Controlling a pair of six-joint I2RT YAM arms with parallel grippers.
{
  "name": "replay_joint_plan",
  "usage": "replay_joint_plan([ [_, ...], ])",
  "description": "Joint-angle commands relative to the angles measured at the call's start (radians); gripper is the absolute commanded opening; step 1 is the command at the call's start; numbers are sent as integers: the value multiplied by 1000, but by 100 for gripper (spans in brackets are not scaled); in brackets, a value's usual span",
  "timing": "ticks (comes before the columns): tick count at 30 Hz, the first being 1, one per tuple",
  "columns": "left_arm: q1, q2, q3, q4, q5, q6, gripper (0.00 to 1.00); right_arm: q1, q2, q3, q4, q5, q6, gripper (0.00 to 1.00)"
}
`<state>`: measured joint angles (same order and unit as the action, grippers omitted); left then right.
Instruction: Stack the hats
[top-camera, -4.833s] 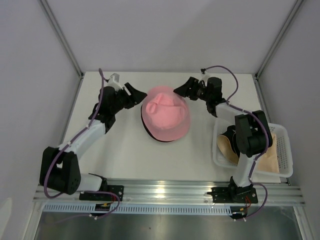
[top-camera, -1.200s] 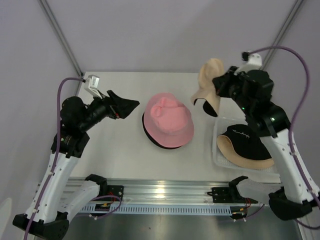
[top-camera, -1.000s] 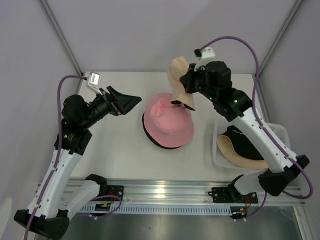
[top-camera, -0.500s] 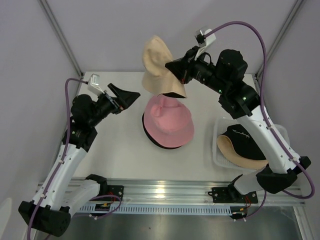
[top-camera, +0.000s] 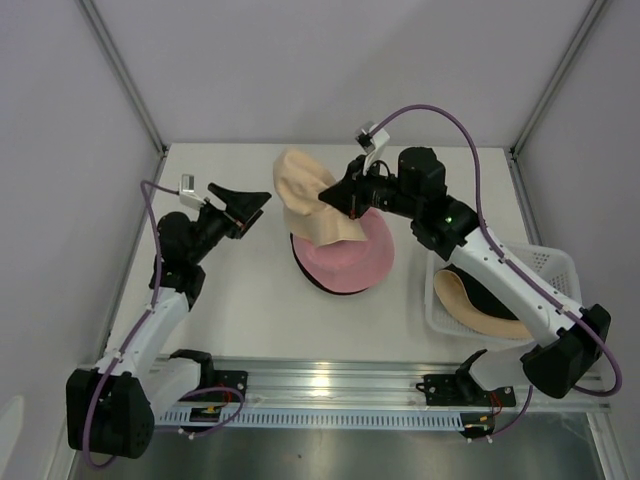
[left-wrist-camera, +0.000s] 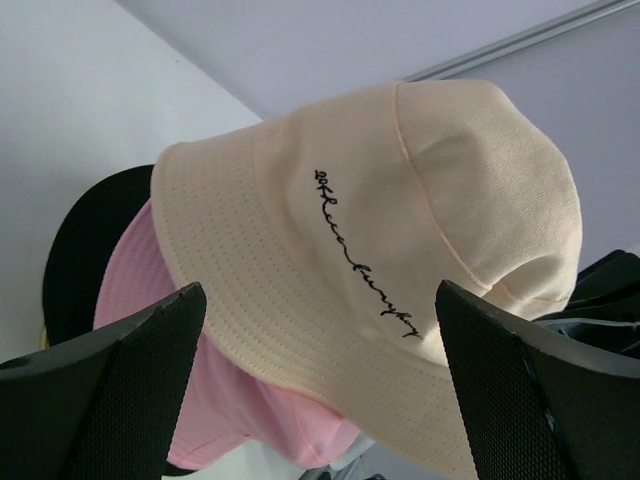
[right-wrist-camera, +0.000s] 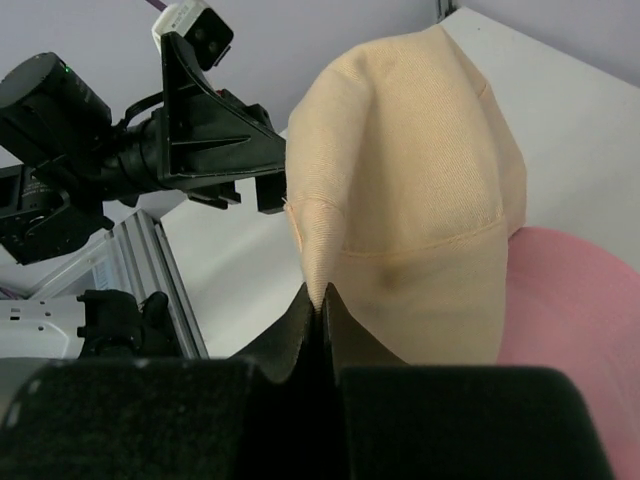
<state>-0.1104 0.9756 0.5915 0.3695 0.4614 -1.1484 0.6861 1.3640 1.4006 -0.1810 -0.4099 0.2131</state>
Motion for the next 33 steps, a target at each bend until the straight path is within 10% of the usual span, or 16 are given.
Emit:
replay_joint_plan([
  [1, 2, 21, -10, 166, 33, -56, 98, 7, -57, -6, 103, -24, -14, 0],
  [21, -149, 296, -7, 379, 16, -209, 88, 7, -98, -103, 90, 57, -20, 3],
  [27, -153, 330, -19, 463, 19, -247, 54, 7, -100, -104, 84, 65, -24, 4],
  [31, -153, 318, -16, 467, 19, -248, 2, 7, -106, -94, 57, 109, -37, 5],
  [33, -153, 289, 13, 418, 11, -214, 1, 7, -115, -84, 42, 161, -53, 5],
])
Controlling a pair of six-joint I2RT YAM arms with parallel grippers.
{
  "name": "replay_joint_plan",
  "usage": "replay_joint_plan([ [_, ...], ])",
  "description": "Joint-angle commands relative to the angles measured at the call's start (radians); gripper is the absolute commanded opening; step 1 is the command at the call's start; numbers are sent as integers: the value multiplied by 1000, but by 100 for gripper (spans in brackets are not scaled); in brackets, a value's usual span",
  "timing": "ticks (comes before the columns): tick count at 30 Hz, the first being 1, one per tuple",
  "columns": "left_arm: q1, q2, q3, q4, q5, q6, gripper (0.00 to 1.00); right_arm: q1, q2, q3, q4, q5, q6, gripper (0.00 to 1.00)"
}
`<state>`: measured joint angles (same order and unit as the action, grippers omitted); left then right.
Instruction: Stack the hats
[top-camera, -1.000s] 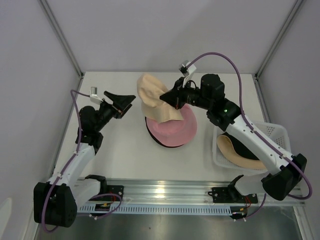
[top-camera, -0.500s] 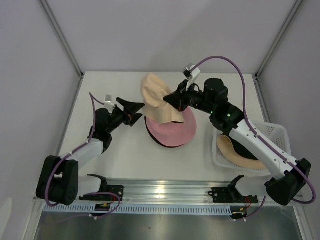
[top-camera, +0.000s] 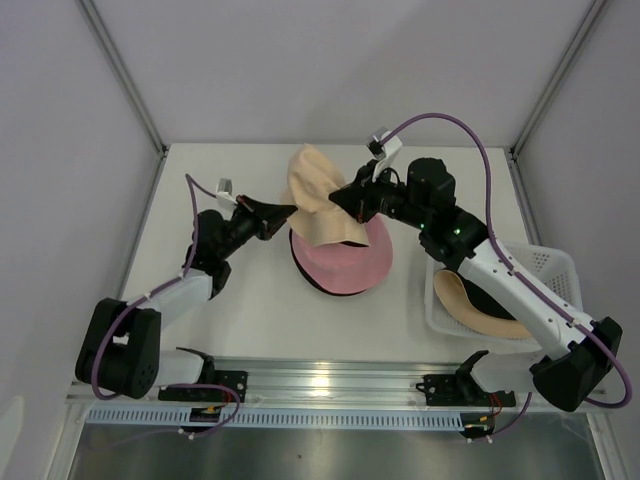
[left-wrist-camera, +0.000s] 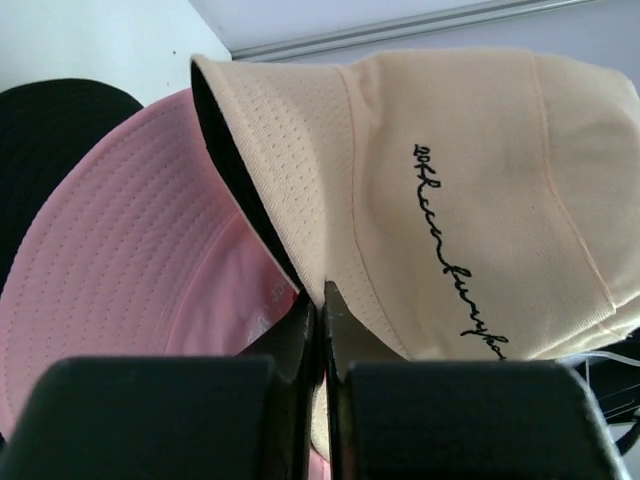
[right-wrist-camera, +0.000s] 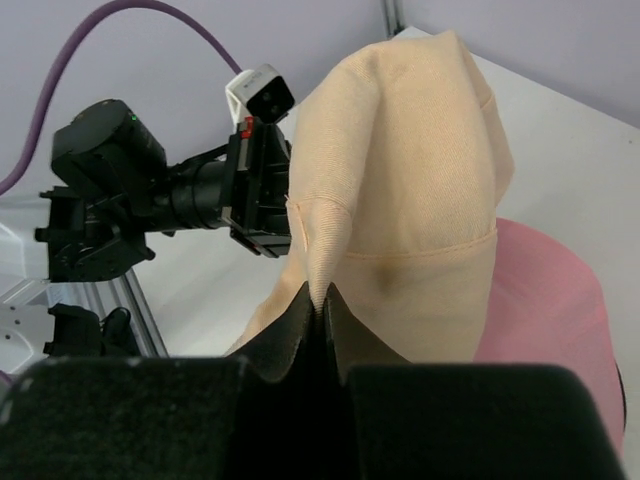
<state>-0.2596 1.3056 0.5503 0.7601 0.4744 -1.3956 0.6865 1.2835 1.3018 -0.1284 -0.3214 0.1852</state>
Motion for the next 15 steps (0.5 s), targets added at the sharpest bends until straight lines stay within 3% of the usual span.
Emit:
replay_joint_plan([
  [1, -3, -60, 65, 1, -6, 74, 1, 7, -39, 23, -17, 90, -33, 6],
  [5, -7, -178, 169, -264, -26, 213, 1, 8, -73, 53, -53, 154, -91, 8],
  [7, -19, -190, 299, -356, -11, 292, 1, 7, -95, 91, -75, 183, -139, 8],
  [13, -114, -63, 670, -643, 10, 414, 1, 7, -173, 120, -88, 375, -269, 9],
  [15, -133, 10, 714, -679, 20, 422, 1, -1, -193, 91, -80, 415, -289, 9],
])
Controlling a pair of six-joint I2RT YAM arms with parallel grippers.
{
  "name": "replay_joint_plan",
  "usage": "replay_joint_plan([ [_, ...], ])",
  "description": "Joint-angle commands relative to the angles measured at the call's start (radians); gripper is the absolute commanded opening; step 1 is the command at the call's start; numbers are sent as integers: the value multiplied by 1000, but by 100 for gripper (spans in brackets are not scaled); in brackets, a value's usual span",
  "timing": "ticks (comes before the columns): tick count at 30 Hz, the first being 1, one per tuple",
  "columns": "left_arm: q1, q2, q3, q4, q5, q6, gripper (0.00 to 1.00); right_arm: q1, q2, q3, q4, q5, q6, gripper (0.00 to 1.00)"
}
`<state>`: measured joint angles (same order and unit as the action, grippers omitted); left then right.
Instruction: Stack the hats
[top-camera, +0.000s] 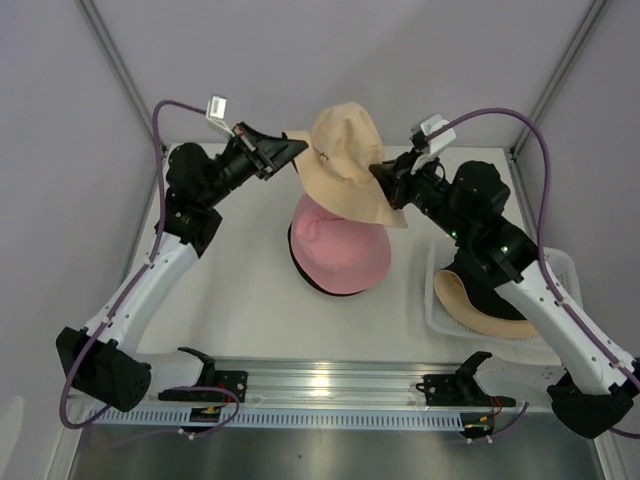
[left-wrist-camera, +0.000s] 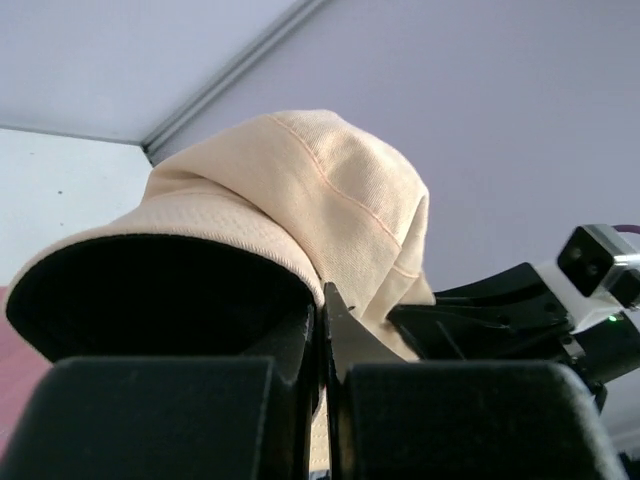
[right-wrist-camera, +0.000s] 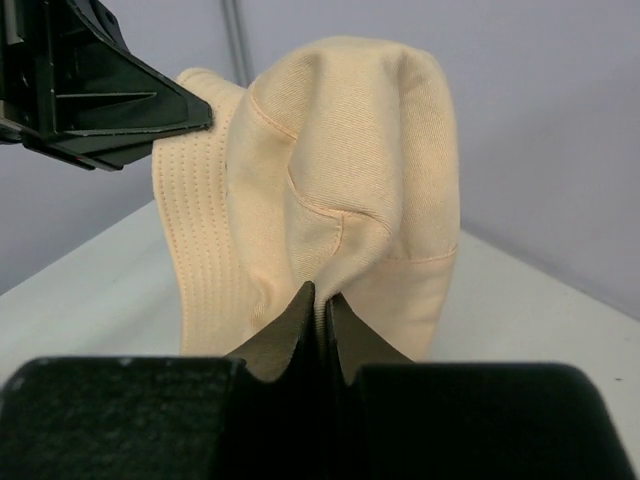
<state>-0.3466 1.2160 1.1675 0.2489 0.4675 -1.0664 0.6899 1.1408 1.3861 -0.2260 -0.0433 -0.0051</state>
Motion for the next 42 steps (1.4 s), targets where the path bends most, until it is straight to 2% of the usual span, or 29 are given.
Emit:
replay_joint_plan([
  [1, -55, 120, 118, -171, 45, 83, 1, -7, -67, -10, 20, 147, -102, 9],
  [5, -75, 206, 121, -90, 80, 60, 1, -41, -104, -136, 53, 168, -82, 8],
  [10, -97, 330, 227, -1, 146, 85, 1, -70, -148, -278, 151, 171, -81, 8],
  [14, -97, 425, 339, -11, 174, 92, 1, -104, -145, -285, 177, 102, -76, 8],
  [17, -95, 422, 342, -61, 178, 118, 1, -107, -121, -263, 154, 18, -56, 8],
  [21, -97, 312, 247, -151, 186, 141, 1, -101, -110, -269, 108, -114, 39, 9],
  [24, -97, 226, 109, -180, 181, 163, 1, -90, -136, -320, 114, -216, 83, 14],
  [27, -89, 126, 25, -241, 128, 248, 1, -63, -170, -381, 142, -276, 71, 29],
  [30, -59, 65, -83, -260, 140, 234, 1, -53, -182, -403, 143, -314, 73, 55],
  [31, -52, 53, -104, -219, 158, 227, 1, -52, -179, -394, 128, -307, 79, 72],
  [32, -48, 28, -162, -214, 177, 229, 1, -53, -177, -384, 117, -288, 89, 81],
  [34, -46, -10, -184, -241, 165, 255, 1, -72, -174, -333, 71, -203, 129, 99],
  [36, -42, -33, -201, -307, 134, 272, 1, -110, -167, -283, 25, -164, 192, 99],
  [40, -3, -84, -236, -355, 83, 273, 1, -257, -158, -182, 17, -302, 284, 100],
  [42, 44, -101, -252, -365, 71, 251, 1, -315, -159, -156, 31, -311, 309, 99],
])
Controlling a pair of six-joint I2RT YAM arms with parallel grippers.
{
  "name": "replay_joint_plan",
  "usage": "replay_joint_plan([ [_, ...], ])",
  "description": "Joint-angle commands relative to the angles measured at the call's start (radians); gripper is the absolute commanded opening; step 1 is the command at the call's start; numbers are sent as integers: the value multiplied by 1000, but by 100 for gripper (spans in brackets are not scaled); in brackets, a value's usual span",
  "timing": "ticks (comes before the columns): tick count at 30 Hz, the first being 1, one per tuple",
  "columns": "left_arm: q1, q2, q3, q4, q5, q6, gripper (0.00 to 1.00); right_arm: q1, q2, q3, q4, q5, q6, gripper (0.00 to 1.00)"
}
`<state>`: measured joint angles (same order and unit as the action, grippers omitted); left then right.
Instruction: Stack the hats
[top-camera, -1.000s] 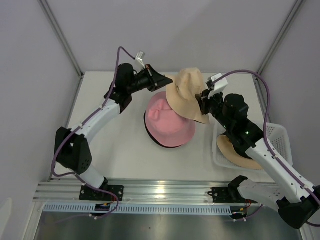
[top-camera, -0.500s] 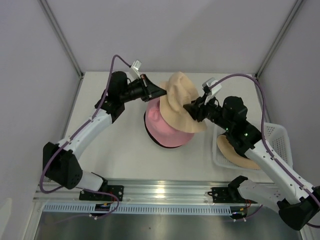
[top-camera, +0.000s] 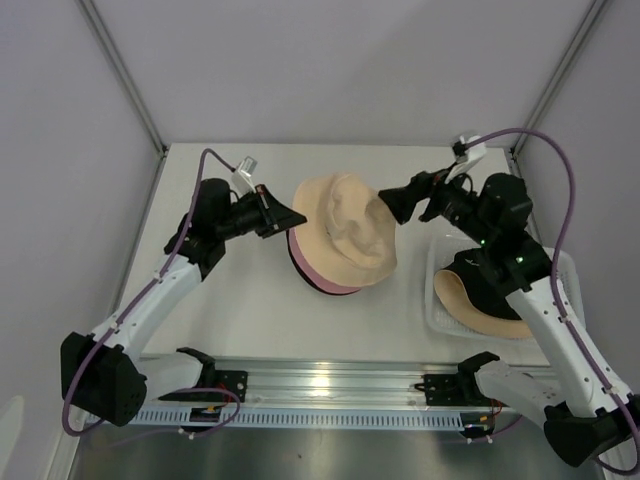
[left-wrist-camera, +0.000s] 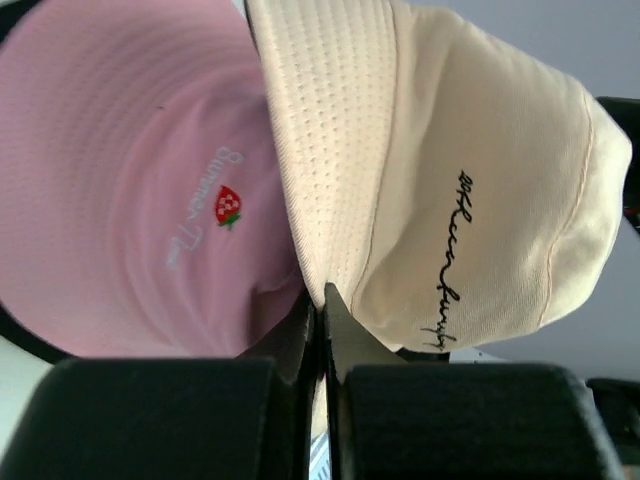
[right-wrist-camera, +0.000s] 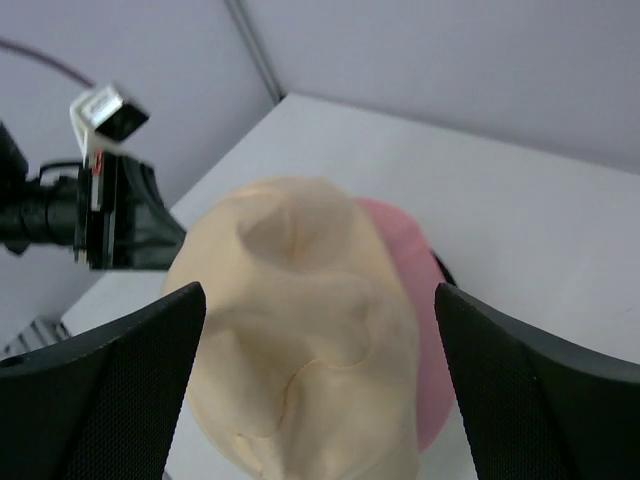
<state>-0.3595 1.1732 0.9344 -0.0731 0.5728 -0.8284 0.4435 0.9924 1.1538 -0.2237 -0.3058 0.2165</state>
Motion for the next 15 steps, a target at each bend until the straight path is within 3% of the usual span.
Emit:
replay_joint_plan([
  [1, 73, -66, -55, -37, -31, 3, 1, -84, -11, 80, 29, -44, 99, 99],
  [5, 123, -112, -129, -8, -11, -9, 1, -138, 0, 81, -11, 42, 158, 99],
  [8, 139, -109, -138, -7, -22, 3, 1, -175, 26, 14, -13, 11, 243, 100],
  [15, 172, -27, -195, 109, 35, 24, 1, -216, 101, -241, 202, -125, 510, 99],
])
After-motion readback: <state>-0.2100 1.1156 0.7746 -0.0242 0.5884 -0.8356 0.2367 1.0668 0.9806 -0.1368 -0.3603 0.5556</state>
